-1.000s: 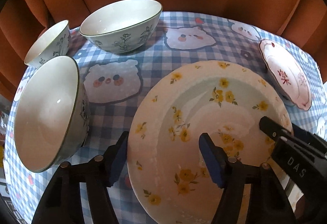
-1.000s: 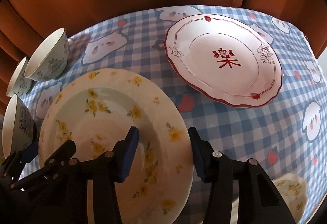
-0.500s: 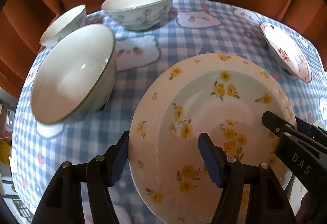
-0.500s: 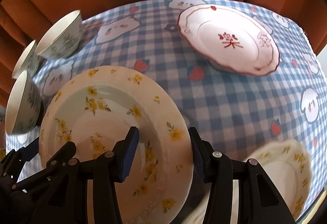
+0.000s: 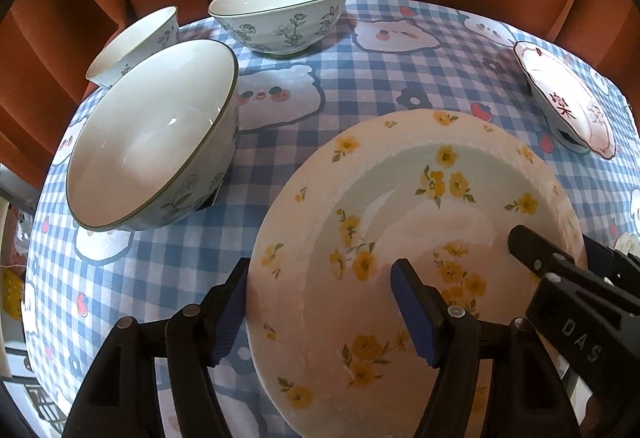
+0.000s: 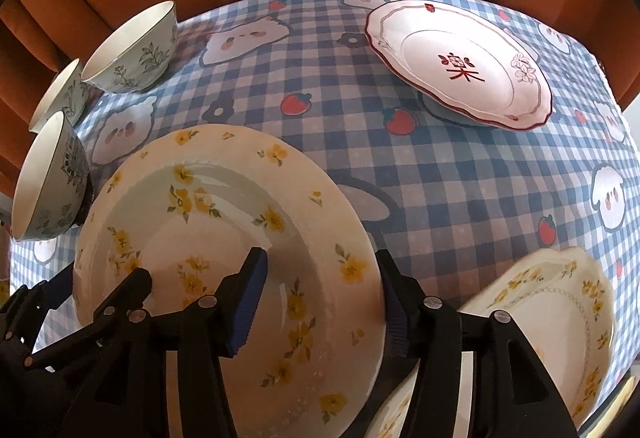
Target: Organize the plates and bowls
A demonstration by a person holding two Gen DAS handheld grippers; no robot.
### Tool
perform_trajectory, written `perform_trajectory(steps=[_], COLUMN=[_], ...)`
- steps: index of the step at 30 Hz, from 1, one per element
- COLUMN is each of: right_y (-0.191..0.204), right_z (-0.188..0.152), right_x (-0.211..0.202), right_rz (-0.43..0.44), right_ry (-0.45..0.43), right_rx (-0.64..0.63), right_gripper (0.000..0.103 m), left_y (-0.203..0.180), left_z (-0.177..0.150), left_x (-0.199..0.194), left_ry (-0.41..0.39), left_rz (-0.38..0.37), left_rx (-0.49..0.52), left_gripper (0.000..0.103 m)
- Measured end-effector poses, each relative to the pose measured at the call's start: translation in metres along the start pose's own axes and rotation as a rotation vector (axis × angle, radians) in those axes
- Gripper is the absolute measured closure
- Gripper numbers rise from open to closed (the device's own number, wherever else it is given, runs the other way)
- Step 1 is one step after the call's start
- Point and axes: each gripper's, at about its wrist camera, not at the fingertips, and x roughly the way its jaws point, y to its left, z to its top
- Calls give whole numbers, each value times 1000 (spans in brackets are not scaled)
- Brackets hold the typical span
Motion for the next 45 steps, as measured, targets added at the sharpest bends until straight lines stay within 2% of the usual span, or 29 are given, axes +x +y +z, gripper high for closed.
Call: perform_trajectory(steps=[6,12,26,34,45], right_y=[6,11,11,-16,-81], right_z=[2,-6,-50,-80,-83], right_x=[-1,-19,-93,-115,-128], right_rz=[-29,-50,-132,-128,-128], right_ry=[12,3,-106,-122,-111], right_rx=[-32,-33,104,139,101], right_gripper=[42,42,42,42,42], left_y=[2,6,-3,-34,-100], left_z=[-1,-6,-29,-50,-59], left_x=[-4,-24,-90,-108,-118], left_ry=[14,1,-125,-141,-120], left_rz=[-13,-37,-123,-130,-132], left_rx=[21,38,178,203,157], left_gripper=[32,32,33,33,33])
